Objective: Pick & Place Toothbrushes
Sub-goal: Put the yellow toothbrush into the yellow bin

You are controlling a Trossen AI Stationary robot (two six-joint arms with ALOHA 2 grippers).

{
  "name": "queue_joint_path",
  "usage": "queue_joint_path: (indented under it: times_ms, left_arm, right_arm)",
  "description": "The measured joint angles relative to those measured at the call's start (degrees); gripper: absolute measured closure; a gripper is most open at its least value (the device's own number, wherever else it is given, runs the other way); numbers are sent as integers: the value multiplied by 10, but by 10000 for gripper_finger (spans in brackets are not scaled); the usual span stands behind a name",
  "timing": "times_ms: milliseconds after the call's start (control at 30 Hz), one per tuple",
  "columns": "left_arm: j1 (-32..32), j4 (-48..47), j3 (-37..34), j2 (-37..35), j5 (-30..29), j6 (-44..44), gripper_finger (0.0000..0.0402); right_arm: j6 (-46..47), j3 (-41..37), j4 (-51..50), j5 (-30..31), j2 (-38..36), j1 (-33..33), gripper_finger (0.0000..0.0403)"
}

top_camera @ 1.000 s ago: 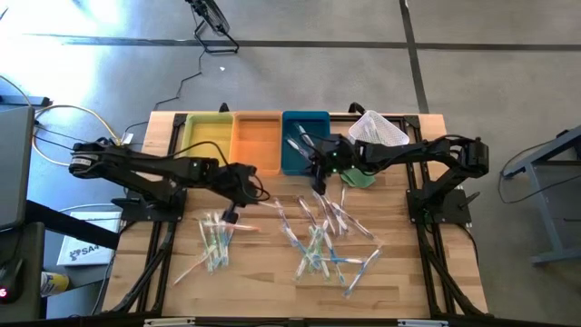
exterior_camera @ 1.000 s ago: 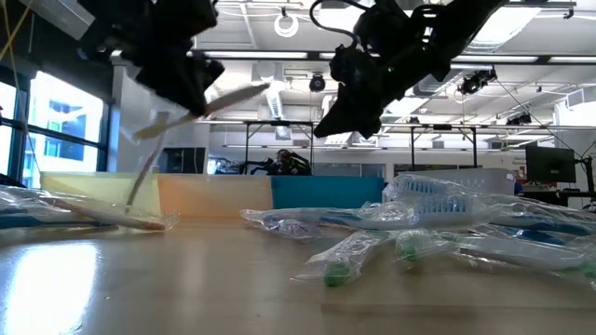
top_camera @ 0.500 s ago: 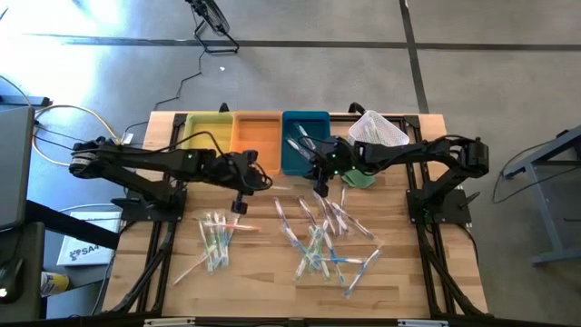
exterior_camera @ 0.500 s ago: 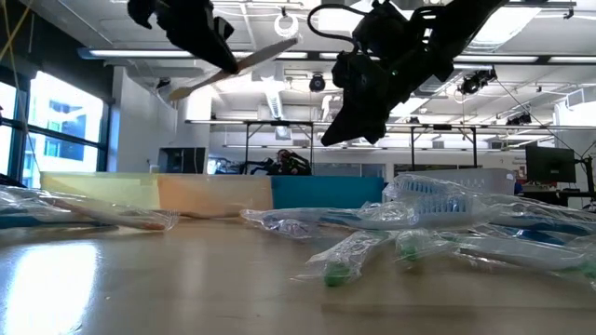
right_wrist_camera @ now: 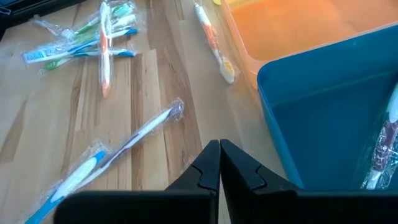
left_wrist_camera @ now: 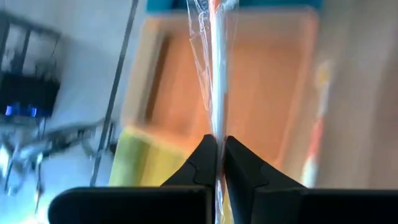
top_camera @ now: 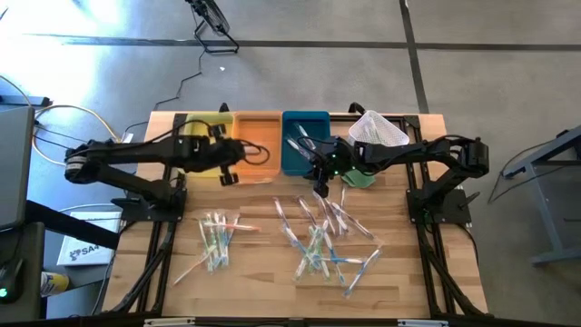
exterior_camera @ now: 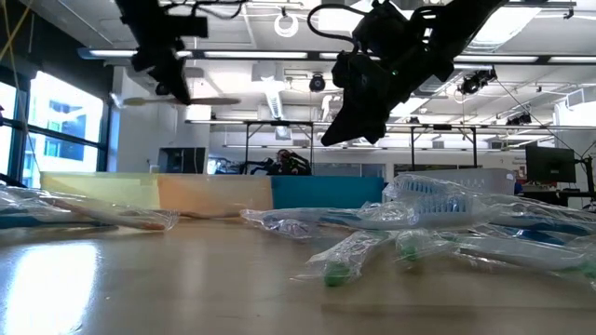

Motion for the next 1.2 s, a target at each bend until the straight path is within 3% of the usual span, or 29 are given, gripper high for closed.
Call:
queue_joint_path:
  times_ms: [200, 567, 800, 933, 1200]
  left_arm:
    - [101, 2, -36, -43, 32, 19, 393]
    - [336, 122, -115, -52, 207, 75, 393]
    - [446, 166, -163, -26, 231, 60, 393]
    - [479, 185, -168, -11, 250, 59, 393]
    - [478, 213, -169, 24, 252, 22, 393]
  right_arm:
    - [0, 0, -4, 1, 0, 0, 398]
    - [3, 0, 0, 3, 0, 1, 398]
    - [1, 0, 0, 5, 0, 12, 398]
    - [0, 0, 0, 5, 0, 12, 398]
    - [0, 0, 0, 40, 0, 12, 398]
